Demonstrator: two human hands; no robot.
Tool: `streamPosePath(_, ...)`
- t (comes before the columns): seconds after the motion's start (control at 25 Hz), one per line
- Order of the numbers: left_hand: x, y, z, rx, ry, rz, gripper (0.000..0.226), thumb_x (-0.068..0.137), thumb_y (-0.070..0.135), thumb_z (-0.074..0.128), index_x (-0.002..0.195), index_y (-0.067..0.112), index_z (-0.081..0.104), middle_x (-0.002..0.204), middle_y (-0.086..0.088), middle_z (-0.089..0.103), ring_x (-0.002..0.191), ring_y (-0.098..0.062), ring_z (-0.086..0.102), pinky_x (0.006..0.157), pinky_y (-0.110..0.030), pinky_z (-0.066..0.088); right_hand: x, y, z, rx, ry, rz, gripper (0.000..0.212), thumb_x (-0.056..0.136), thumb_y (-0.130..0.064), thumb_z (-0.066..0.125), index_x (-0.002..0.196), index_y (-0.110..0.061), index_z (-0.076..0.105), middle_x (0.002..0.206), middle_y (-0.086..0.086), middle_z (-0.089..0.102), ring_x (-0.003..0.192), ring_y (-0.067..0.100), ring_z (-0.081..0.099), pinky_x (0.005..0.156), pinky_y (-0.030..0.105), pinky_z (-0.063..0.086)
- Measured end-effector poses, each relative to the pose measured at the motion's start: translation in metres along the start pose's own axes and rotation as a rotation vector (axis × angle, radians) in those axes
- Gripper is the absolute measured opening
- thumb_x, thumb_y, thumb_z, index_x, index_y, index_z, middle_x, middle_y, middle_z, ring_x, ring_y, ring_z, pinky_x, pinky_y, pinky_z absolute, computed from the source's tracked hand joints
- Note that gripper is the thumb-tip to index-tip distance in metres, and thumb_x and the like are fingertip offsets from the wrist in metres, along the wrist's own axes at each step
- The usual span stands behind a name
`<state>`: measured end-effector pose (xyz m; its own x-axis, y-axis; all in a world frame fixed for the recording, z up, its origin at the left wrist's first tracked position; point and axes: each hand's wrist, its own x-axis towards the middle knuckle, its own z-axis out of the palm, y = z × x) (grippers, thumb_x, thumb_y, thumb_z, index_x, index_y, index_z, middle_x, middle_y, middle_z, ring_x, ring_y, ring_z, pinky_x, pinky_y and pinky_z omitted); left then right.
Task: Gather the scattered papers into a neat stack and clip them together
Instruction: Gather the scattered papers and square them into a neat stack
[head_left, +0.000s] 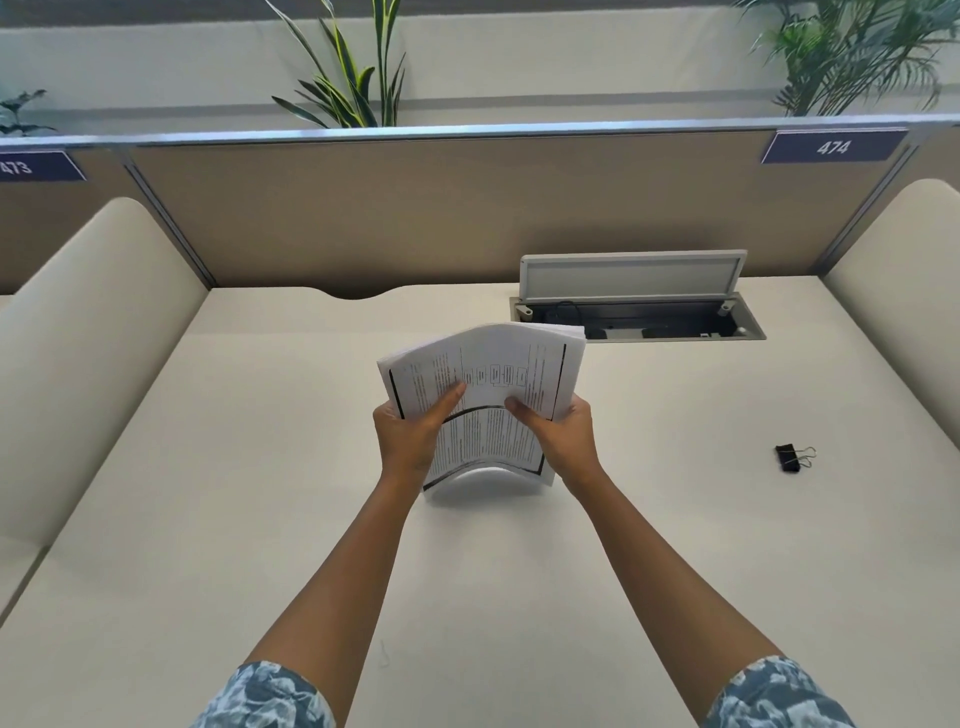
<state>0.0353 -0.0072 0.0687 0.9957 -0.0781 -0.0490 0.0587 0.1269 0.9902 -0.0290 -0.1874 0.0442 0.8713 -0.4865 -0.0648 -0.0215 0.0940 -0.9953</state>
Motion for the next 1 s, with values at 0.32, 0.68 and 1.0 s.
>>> streamPosePath(0.32, 0.000, -0.016, -0.003, -0.012, -0.015, -0.062, 0.034, 0.057, 0.040, 0.094, 0.088, 0.034, 0.082, 0.095, 0.006, 0.081, 0.086, -0.010, 0.078, 0.065, -0.023, 0.061, -0.003, 0.012, -0.008, -0.014, -0.011, 0.012, 0.047, 0.074, -0.021, 0.087, 0.116, -0.011, 0.069, 0.106, 0.003, 0.076, 0.094, 0.014, 0.073, 0.075, 0.029, 0.062)
streamPosePath(0.68, -0.006, -0.027, -0.005, 0.003, -0.065, -0.095, 0.032, 0.058, 0.035, 0.095, 0.087, 0.036, 0.081, 0.098, 0.010, 0.081, 0.090, -0.007, 0.077, 0.067, -0.019, 0.060, -0.006, 0.020, -0.012, -0.017, -0.010, 0.022, 0.045, 0.072, -0.022, 0.089, 0.113, -0.019, 0.070, 0.103, -0.003, 0.076, 0.092, 0.009, 0.073, 0.070, 0.021, 0.059)
streamPosePath(1.0, -0.009, -0.029, -0.002, 0.001, -0.072, -0.099, 0.032, 0.070, 0.020, 0.093, 0.086, 0.044, 0.081, 0.095, 0.014, 0.080, 0.085, -0.003, 0.076, 0.064, -0.017, 0.059, -0.003, 0.020, -0.013, 0.007, 0.020, 0.023, 0.047, 0.071, -0.021, 0.089, 0.113, -0.015, 0.070, 0.103, -0.001, 0.076, 0.094, 0.013, 0.072, 0.073, 0.025, 0.061)
